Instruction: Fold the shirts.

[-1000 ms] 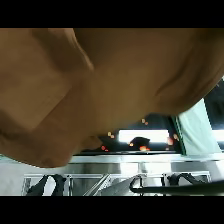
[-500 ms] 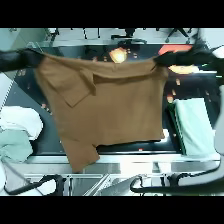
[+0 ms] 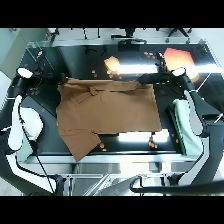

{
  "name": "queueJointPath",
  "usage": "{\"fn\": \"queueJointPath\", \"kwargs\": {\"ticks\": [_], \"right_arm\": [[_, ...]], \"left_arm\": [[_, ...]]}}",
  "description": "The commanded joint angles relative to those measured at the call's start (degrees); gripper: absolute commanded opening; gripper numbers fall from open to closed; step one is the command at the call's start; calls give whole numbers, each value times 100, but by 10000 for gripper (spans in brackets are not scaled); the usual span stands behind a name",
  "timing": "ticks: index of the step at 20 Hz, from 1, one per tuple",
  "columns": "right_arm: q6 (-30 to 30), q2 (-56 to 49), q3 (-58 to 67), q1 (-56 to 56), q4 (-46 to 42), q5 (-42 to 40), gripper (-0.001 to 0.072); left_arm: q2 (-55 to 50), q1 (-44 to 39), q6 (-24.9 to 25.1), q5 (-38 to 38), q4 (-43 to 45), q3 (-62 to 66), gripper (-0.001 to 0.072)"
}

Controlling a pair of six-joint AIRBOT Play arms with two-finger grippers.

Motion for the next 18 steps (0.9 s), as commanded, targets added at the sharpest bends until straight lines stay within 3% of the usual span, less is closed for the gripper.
{"fn": "queueJointPath", "kwargs": {"ticks": [1,2,3,4,7,9,13,18], "right_arm": [[155,382,-2,-138,-136,157,277],[439,614,0,-278,-240,398,284],[778,859,-2,-452,-334,730,348],[1143,1113,-2,-667,-492,1163,368],[1878,1596,-44,-1185,-1152,2785,366],[2000,1847,-479,-1357,-1414,3333,365],[1893,2391,-2052,-1587,-1523,3069,366],[1753,2479,-2894,-1882,-1517,2870,366]], "left_arm": [[-114,142,-232,-1016,26,682,551],[-114,262,-599,-1521,24,1056,610],[-114,407,-918,-2035,22,1399,613],[-111,601,-1180,-2643,13,1735,613],[181,1069,-1565,-3829,13,1801,612],[817,1344,-1554,-3788,42,813,612],[2170,1891,-1158,-3285,76,-2092,612],[2719,2524,-699,-2297,74,-4806,612]]}}
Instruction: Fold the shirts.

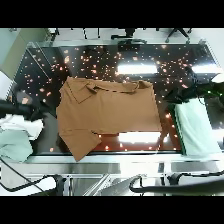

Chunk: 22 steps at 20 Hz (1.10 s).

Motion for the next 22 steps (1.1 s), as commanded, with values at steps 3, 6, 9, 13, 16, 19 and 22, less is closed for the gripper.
{"fn": "queueJointPath", "kwargs": {"ticks": [3,6,9,13,16,19,22], "right_arm": [[-157,87,-474,-142,-42,-15,366],[-221,85,-476,-142,-44,-15,366],[-240,85,-476,-142,-44,-66,367],[-240,85,-476,-142,-46,-83,366],[-210,87,-533,-142,-243,-42,366],[-15,87,-822,-144,-590,-107,367],[20,83,-1360,-142,-658,-579,368]], "left_arm": [[313,608,557,1388,-7,-2105,611],[273,717,634,2164,-20,-2343,611],[-208,407,634,2339,-70,-2140,611],[-1060,-302,638,2238,-313,-1394,594],[-1403,-680,638,1797,-415,-754,367],[-1547,-785,673,1215,-310,-315,16],[-1563,-756,658,1069,-313,-142,15]]}}
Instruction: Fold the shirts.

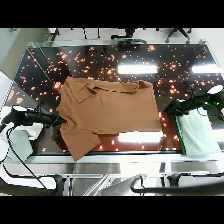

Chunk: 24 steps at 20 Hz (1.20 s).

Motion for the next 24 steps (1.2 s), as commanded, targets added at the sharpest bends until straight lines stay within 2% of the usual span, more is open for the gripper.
{"fn": "queueJointPath", "kwargs": {"ticks": [1,6,12,13,14,15,16,20,24], "right_arm": [[81,-17,-568,0,-170,-546,368],[48,-511,-887,4,-74,-782,368],[-361,-874,-885,527,459,-673,365],[-490,-866,-876,640,680,-651,291],[-710,-817,-859,695,992,-581,97],[-809,-730,-798,710,1246,-522,83],[-894,-581,-680,706,1414,-476,18],[-909,608,520,699,1556,-374,20],[-914,1875,2245,527,1974,-817,20]], "left_arm": [[-81,-42,-31,-361,-57,254,15],[-83,-42,-28,-361,-57,254,16],[-81,-44,-31,-501,-92,254,17],[-74,-44,-28,-560,-131,256,16],[-42,-44,-17,-643,-160,280,15],[39,-44,24,-761,-219,334,15],[195,-44,83,-907,-337,428,14],[1364,-42,120,-1333,-970,1152,14],[2739,216,98,-1641,-2339,2787,14]]}}
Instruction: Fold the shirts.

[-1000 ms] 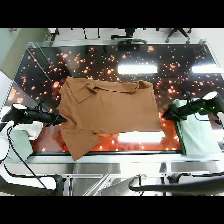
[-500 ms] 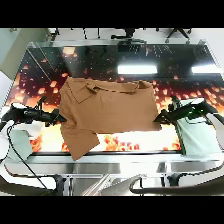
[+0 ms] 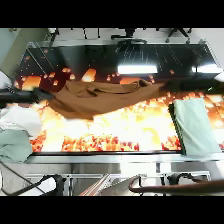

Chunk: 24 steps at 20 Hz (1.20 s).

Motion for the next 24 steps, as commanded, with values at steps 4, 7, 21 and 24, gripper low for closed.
{"fn": "queueJointPath", "kwargs": {"ticks": [4,7,21,24], "right_arm": [[-140,1729,2168,-273,221,-881,20],[-343,2229,2570,-284,116,-1252,21],[131,-654,1482,-120,232,-160,19],[92,-1812,1119,-114,216,-518,19]], "left_arm": [[1930,907,-173,350,-1298,2820,14],[2343,1550,-195,601,-1268,3871,14],[-199,-457,-216,308,793,1552,15],[-1226,-868,-289,1143,1637,1150,15]]}}
